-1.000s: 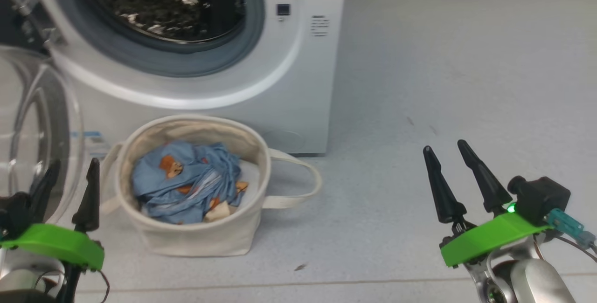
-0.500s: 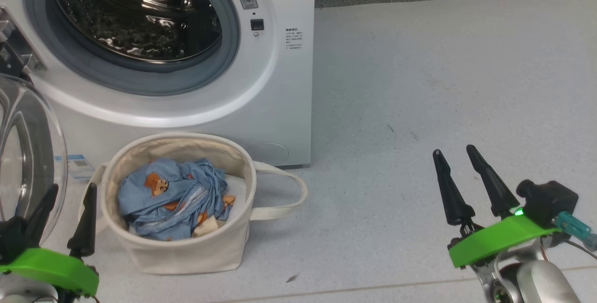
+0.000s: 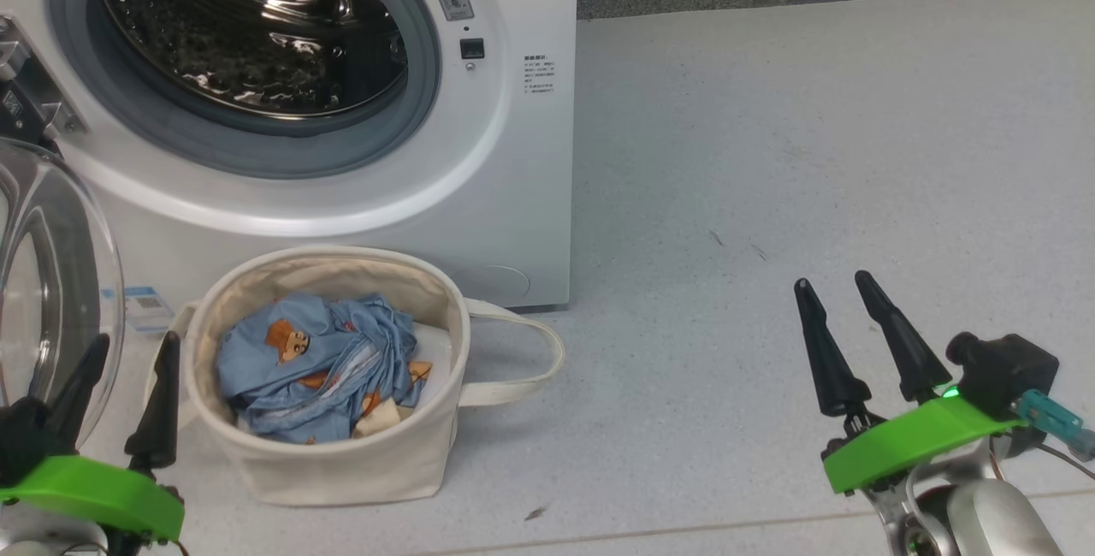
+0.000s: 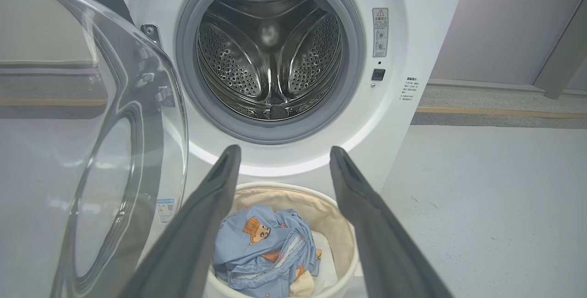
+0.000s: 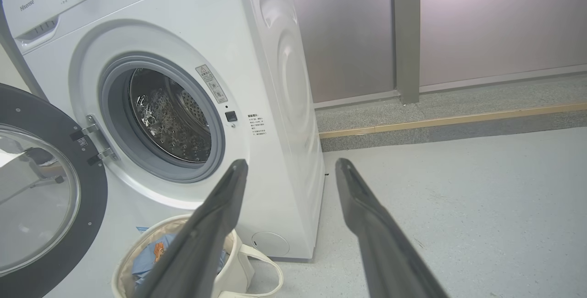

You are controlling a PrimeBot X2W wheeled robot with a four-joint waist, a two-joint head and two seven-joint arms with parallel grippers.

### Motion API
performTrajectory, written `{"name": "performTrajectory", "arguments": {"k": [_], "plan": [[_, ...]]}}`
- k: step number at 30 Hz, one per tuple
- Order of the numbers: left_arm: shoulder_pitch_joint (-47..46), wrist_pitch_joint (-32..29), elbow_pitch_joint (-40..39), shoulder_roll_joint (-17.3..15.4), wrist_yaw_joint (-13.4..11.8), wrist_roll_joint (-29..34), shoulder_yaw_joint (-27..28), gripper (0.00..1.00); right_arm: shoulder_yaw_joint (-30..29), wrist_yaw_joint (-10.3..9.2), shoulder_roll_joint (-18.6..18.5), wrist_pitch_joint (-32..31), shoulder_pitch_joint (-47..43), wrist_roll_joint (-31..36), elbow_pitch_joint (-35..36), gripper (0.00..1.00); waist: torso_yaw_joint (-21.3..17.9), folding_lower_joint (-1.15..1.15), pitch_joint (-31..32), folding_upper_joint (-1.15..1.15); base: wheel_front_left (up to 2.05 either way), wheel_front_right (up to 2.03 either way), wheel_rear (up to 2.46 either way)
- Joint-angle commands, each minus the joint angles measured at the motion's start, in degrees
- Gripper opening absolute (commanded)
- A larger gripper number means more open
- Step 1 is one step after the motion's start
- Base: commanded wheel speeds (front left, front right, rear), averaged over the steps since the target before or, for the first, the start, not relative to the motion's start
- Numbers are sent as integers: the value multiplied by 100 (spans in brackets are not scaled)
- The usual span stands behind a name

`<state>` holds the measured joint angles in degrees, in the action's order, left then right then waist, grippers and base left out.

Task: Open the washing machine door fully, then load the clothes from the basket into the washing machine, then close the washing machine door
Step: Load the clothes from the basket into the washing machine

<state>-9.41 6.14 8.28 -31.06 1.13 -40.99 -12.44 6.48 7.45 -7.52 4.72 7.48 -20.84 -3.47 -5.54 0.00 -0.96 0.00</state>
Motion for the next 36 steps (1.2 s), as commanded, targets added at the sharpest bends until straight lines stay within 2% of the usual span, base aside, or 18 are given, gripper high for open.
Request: {"name": "performTrajectory", "arguments": {"k": [1,12,17,32,36], "plan": [[-197,44,-181,-266,21,-56,326,100,83,3,-59,73,192,-25,150,100,-2,0,0,0,0,0,0],[-192,-90,-239,-307,256,-256,211,100,81,3,-54,63,164,-38,102,100,32,0,3,0,5,-3,-2],[-193,-107,-298,-361,274,-260,196,100,89,3,-34,64,148,-25,94,100,60,0,-9,0,80,-59,-22],[-233,-148,-391,-371,201,-254,140,100,86,3,-28,52,147,-8,105,100,85,0,-35,0,192,-175,-16],[-248,-119,-361,-367,75,-157,129,100,86,3,-21,45,151,6,119,100,86,0,-45,0,187,-183,-3]]}}
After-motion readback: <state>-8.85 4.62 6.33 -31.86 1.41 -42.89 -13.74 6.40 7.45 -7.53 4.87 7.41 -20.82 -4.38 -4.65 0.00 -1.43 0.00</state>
